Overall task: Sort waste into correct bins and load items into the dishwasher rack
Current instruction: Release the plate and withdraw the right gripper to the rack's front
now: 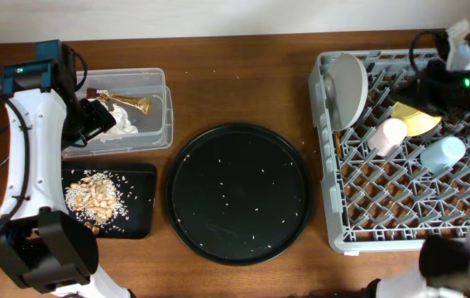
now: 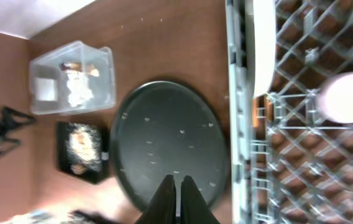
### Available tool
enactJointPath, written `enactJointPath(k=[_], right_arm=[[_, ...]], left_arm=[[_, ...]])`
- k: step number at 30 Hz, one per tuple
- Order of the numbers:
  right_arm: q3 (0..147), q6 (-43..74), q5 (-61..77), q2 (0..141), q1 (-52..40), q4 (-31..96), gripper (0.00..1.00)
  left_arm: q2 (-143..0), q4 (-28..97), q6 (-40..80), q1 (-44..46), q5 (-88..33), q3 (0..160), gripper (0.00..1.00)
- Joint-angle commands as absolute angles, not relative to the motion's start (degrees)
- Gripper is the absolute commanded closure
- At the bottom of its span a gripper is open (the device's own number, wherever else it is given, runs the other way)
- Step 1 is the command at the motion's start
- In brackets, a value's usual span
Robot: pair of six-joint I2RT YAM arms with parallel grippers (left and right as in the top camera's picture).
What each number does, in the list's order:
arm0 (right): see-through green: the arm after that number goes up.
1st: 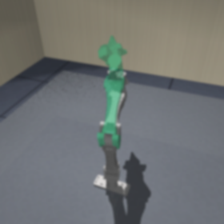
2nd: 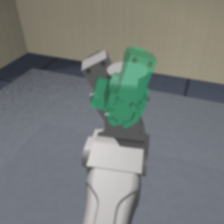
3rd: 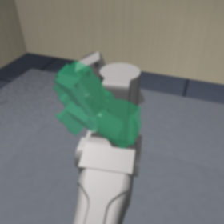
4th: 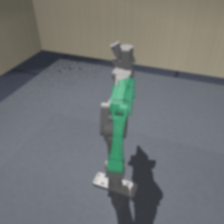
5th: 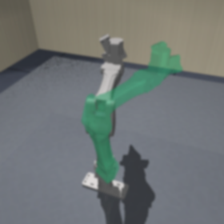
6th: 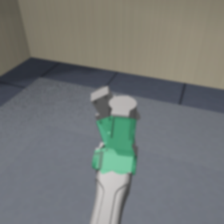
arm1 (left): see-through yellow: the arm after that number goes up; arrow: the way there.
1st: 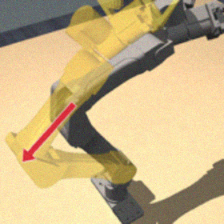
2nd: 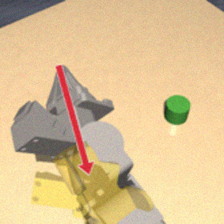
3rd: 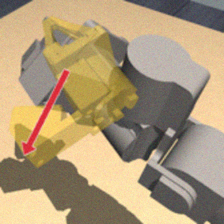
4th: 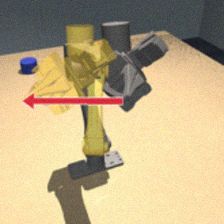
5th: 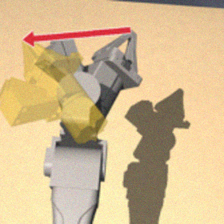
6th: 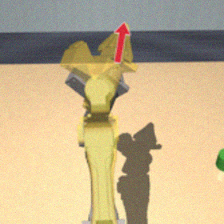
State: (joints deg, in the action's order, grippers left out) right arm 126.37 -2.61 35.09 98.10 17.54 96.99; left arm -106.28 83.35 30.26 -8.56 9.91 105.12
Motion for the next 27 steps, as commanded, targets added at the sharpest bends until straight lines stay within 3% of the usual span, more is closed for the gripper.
enactJointPath(k=[1, 3, 4, 8, 21, 27], right_arm=[[120.79, -4.08, 25.06, 88.33, 12.73, 97.34, 0.88], [112.31, -4.05, 24.62, 80.47, 8.71, 97.34, 0.63], [109.4, -4.08, 24.77, 78.11, 7.55, 97.34, 0.02], [100.68, -4.05, 24.82, 71.75, 5.26, 97.34, 0.02], [100.68, -4.1, 23.81, 76.01, 5.26, 96.68, 0.02], [97.03, -4.71, 19.55, 61.25, 0.75, 86.0, 0.02]], left_arm=[[-105.41, 83.42, 30.37, -8.69, 10.35, 105.43, 0.0], [-105.41, 83.42, 30.39, -8.69, 10.35, 105.43, 0.01], [-105.41, 83.42, 30.37, -8.58, 10.35, 105.43, 0.01], [-105.41, 83.42, 30.39, -8.6, 10.35, 105.43, 0.01], [-105.41, 83.42, 30.39, -8.64, 10.35, 105.43, 0.0], [-105.41, 83.42, 30.37, -8.64, 10.35, 105.43, 0.01]])
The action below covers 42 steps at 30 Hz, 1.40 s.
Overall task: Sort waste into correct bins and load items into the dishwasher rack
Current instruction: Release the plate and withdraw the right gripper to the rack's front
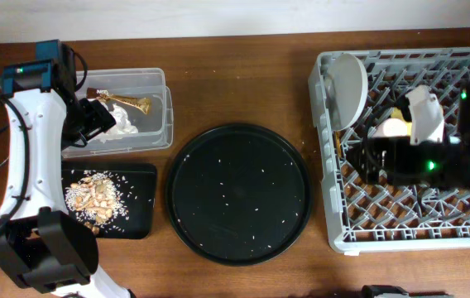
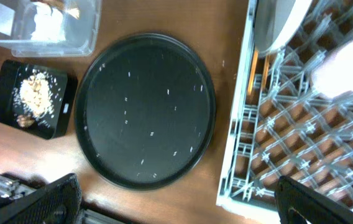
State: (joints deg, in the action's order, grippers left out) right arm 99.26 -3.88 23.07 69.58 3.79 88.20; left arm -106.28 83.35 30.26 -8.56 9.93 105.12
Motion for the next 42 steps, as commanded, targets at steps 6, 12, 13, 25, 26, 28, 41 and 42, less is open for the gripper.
enactJointPath(k=[6, 12, 13, 25, 26, 28, 41, 42], right_arm=[[72.12, -4.71, 17.26, 31.73, -3.46, 69.28, 0.02], [51.42, -4.73, 17.02, 17.63, -3.46, 62.04, 0.02], [49.54, -4.71, 16.84, 16.88, -3.46, 58.96, 0.02], [17.23, -4.08, 16.82, 0.19, -3.36, 24.14, 0.02], [16.34, -4.05, 16.62, 0.21, -3.36, 22.41, 0.02], [13.85, -4.05, 16.64, 0.21, -3.36, 17.91, 0.02], [0.32, -4.05, 14.94, 0.19, -3.38, -4.14, 0.02], [0.32, -4.08, 14.11, 0.21, -3.36, -4.14, 0.02]], left_arm=[[-105.41, 83.42, 30.39, -8.64, 10.35, 105.43, 0.01], [-105.41, 83.42, 30.37, -8.64, 10.35, 105.43, 0.0], [-105.41, 83.4, 30.39, -8.64, 10.35, 105.43, 0.01], [-105.41, 83.42, 30.39, -8.64, 10.35, 105.43, 0.01], [-105.41, 83.42, 30.37, -8.64, 10.35, 105.43, 0.01], [-105.41, 83.42, 30.37, -8.71, 10.37, 105.43, 0.0], [-105.41, 83.42, 30.39, -8.69, 10.37, 105.43, 0.01], [-105.41, 83.42, 30.39, -8.69, 10.35, 105.43, 0.01]])
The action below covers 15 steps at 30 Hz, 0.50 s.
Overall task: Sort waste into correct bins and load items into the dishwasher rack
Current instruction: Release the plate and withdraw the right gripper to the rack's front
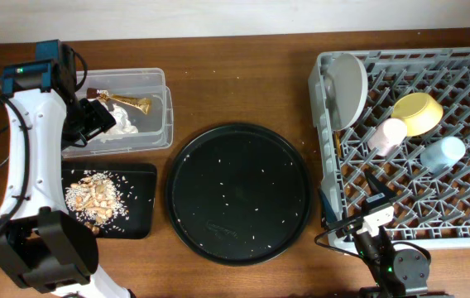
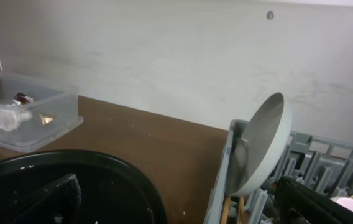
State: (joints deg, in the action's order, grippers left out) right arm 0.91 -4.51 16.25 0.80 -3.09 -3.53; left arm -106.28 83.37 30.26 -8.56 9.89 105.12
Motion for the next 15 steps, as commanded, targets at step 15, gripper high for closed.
enactJointPath(k=[15], right_arm=[[0.32, 2.07, -0.71, 0.19, -2.17, 4.71, 0.02]], left_arm=[[-105.41, 83.42, 30.37, -8.69, 10.35, 105.43, 0.01]])
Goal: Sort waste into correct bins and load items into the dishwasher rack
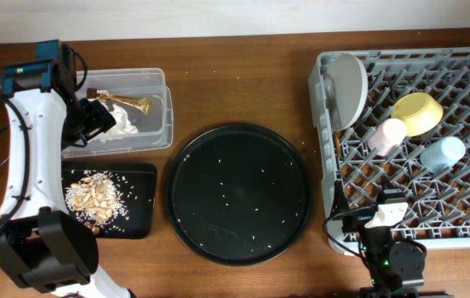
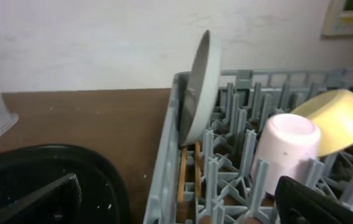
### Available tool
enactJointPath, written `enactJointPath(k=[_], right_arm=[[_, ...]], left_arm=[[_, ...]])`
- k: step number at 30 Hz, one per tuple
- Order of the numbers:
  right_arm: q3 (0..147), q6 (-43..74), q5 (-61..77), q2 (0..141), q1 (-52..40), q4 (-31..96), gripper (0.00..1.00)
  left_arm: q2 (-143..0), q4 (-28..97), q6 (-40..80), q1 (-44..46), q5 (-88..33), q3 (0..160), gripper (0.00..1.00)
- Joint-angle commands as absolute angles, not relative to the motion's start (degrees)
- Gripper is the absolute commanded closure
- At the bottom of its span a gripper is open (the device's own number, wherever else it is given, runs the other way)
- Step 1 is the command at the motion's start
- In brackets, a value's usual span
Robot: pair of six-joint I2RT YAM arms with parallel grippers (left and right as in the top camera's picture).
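The grey dishwasher rack [image 1: 334, 149] at the right holds an upright grey plate [image 1: 347, 87], a yellow bowl [image 1: 417, 113], a pink cup [image 1: 386, 135] and a pale blue cup [image 1: 442, 153]. My right gripper [image 2: 183, 208] sits low at the rack's front edge [image 1: 376, 217], open and empty, facing the plate [image 2: 198, 87], the pink cup [image 2: 282, 149] and the bowl [image 2: 338, 121]. My left gripper [image 1: 93, 117] hangs over the clear bin [image 1: 159, 81], beside white tissue and a gold wrapper; its jaws are not readable.
A round black tray [image 1: 237, 193] dotted with crumbs lies mid-table. A black square tray [image 1: 140, 174] with food scraps sits under the clear bin. Wooden chopsticks [image 2: 183, 174] stand in the rack's left edge. The left arm spans the table's left side.
My right wrist view has swung right, from the wall, bin and plate to the rack's cups and bowl. The folded right arm sits slightly further right. The left arm has not moved.
My right gripper was shut, high over the rack's far right corner. Then it was open above the rack's middle. Later it lay folded low at the table's front edge, where it remains open. The rack's load and the left arm stayed the same throughout.
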State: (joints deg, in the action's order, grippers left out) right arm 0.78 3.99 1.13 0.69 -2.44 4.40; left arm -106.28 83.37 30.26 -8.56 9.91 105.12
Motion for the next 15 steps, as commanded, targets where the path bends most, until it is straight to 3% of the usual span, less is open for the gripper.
enactJointPath(k=[1, 15], right_arm=[[0.32, -0.32, -0.71, 0.19, -2.17, 4.73, 0.02], [0.32, -2.76, -0.69, 0.21, -2.17, 4.71, 0.02]], left_arm=[[-105.41, 83.42, 30.37, -8.69, 10.35, 105.43, 0.01], [-105.41, 83.42, 30.39, -8.43, 10.35, 105.43, 0.01]])
